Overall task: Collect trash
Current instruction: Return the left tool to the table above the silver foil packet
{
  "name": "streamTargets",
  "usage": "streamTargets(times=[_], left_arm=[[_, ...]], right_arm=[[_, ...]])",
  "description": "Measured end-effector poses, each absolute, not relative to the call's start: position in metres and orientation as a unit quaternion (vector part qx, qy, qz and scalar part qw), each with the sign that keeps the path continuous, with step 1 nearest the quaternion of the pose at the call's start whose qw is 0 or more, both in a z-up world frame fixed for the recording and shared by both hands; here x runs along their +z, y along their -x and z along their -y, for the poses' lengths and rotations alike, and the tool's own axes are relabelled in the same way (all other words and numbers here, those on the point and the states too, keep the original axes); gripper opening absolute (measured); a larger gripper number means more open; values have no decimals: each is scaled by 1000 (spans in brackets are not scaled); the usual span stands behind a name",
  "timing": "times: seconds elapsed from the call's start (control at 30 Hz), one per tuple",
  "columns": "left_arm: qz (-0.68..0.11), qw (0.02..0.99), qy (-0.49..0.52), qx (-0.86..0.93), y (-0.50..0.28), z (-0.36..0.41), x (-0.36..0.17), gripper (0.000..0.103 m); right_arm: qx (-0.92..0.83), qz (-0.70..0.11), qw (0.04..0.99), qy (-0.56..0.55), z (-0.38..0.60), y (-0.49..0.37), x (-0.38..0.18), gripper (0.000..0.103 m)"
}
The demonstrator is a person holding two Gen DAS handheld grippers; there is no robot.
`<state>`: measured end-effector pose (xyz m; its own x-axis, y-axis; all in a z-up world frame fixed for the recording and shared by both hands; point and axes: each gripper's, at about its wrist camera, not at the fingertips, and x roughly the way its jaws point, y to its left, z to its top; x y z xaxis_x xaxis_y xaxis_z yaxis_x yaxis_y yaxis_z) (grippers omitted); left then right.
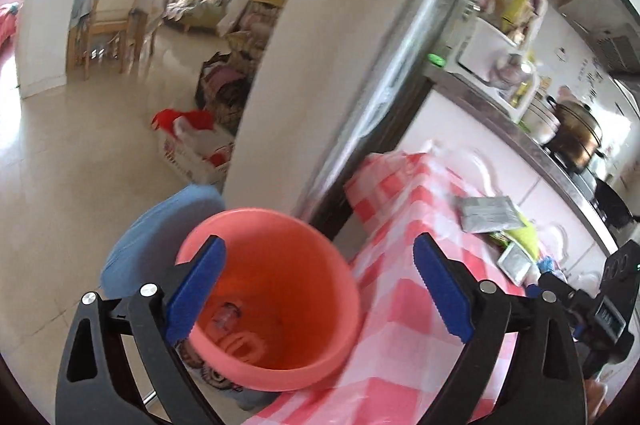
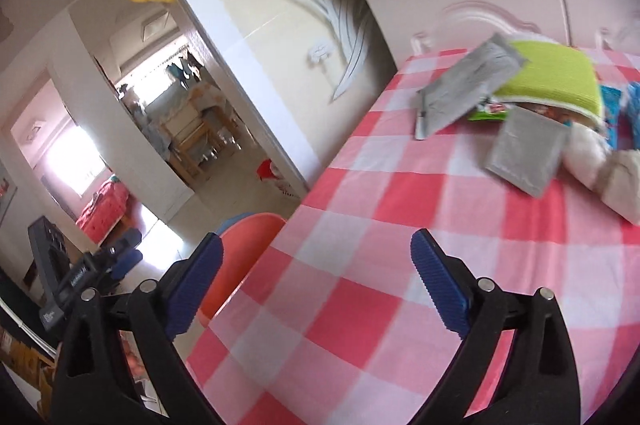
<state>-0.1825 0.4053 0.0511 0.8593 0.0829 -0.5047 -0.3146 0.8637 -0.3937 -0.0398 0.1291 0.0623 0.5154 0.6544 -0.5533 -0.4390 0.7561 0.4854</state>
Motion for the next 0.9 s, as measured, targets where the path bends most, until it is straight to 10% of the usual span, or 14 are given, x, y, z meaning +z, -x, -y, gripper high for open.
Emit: streamTargets(times=[0.9], left_arm=[[-357, 926, 88, -87, 67, -181, 79, 94]], right_arm=[[198, -309, 895, -253, 53, 53, 55, 95]])
